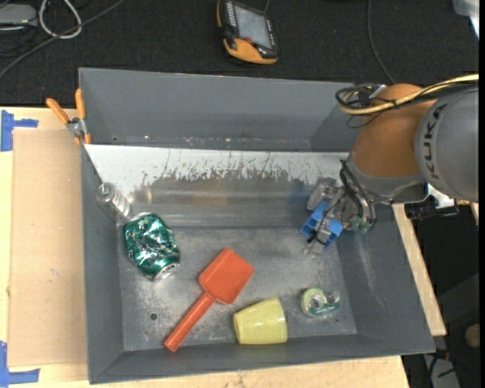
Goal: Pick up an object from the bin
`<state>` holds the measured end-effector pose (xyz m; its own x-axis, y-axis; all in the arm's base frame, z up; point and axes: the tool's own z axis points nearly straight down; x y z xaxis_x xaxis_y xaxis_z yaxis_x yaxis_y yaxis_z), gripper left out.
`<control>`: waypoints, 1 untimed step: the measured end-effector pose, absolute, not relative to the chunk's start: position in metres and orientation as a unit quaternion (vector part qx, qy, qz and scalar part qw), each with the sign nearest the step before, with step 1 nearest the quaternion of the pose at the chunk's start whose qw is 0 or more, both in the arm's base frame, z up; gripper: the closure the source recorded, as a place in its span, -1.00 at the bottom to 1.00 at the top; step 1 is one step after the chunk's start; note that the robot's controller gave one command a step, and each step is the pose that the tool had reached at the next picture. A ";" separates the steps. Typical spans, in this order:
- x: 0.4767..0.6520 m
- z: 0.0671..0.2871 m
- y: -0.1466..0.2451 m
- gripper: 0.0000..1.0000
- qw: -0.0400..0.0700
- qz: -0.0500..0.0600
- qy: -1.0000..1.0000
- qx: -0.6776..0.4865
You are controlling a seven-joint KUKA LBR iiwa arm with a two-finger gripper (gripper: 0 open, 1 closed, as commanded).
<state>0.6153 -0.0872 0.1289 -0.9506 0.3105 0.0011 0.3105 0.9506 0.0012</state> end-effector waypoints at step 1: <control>0.619 0.161 -0.127 -1.00 -0.004 0.000 -0.997 -0.077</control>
Offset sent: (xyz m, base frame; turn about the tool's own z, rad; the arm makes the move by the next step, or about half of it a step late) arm 0.0015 -0.0437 0.0006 0.1078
